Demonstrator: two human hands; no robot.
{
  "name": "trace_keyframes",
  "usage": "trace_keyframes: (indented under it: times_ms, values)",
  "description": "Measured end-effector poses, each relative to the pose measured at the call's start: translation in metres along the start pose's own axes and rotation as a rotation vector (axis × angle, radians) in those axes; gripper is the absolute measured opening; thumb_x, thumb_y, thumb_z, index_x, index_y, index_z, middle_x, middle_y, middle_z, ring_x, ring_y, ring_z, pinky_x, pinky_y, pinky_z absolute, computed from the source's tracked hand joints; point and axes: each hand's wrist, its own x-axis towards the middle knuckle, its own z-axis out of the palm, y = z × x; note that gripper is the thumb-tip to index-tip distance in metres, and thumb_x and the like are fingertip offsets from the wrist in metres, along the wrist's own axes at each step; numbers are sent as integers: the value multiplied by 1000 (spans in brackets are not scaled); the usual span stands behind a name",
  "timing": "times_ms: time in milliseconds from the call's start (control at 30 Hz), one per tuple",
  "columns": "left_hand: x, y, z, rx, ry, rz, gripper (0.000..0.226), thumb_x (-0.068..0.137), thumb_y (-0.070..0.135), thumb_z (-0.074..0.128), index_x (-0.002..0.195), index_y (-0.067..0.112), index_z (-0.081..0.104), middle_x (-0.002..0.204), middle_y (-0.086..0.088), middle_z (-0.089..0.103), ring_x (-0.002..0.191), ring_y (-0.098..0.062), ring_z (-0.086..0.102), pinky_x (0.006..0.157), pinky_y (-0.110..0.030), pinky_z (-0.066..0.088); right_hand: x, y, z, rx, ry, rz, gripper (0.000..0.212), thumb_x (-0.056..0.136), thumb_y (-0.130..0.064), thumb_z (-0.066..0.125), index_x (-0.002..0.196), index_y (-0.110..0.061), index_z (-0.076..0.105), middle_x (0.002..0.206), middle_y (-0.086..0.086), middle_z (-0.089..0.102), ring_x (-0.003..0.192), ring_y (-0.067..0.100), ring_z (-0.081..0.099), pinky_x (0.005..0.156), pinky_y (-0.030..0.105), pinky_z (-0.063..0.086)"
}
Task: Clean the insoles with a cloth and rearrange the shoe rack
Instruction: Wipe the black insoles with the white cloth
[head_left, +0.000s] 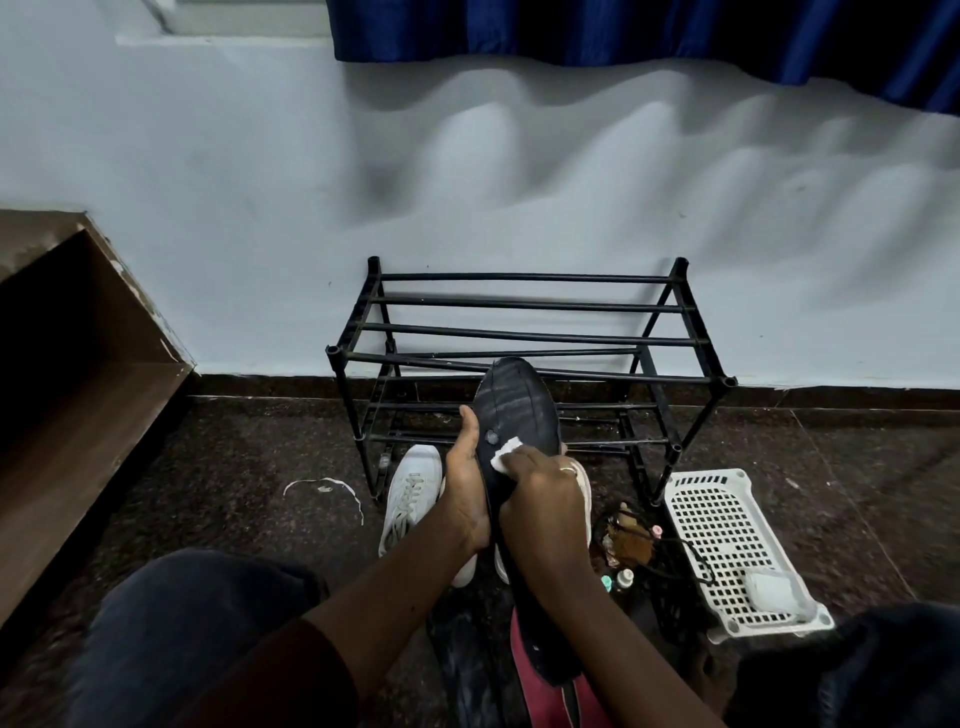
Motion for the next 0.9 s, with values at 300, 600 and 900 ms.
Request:
trace_keyframes:
  times_ms: [300, 600, 900]
  values:
    - [-9, 1, 13, -29, 9, 38, 72, 92, 61, 31, 93, 4, 75, 94, -14, 72, 84, -23, 70, 71, -29, 58, 22, 16, -14, -119, 44, -21, 19, 62, 7, 53, 70, -3, 66, 72, 10, 65, 63, 32, 60, 51, 32, 52]
    - [-36, 1, 31, 10, 38, 120, 75, 101, 38, 22, 57, 9, 75, 64, -8, 71, 55, -15, 69, 48, -19, 53, 0, 12, -24, 91, -30, -77, 28, 51, 7, 50, 67, -10, 65, 68, 5, 65, 61, 25, 59, 51, 27, 43]
    - [-34, -13, 30, -160, 101, 72, 80, 90, 65, 27, 87, 2, 75, 87, -16, 70, 79, -24, 70, 70, -29, 57, 5, 10, -48, 128, -181, -247, 31, 51, 9, 54, 71, -11, 65, 74, 1, 67, 71, 21, 62, 60, 24, 45]
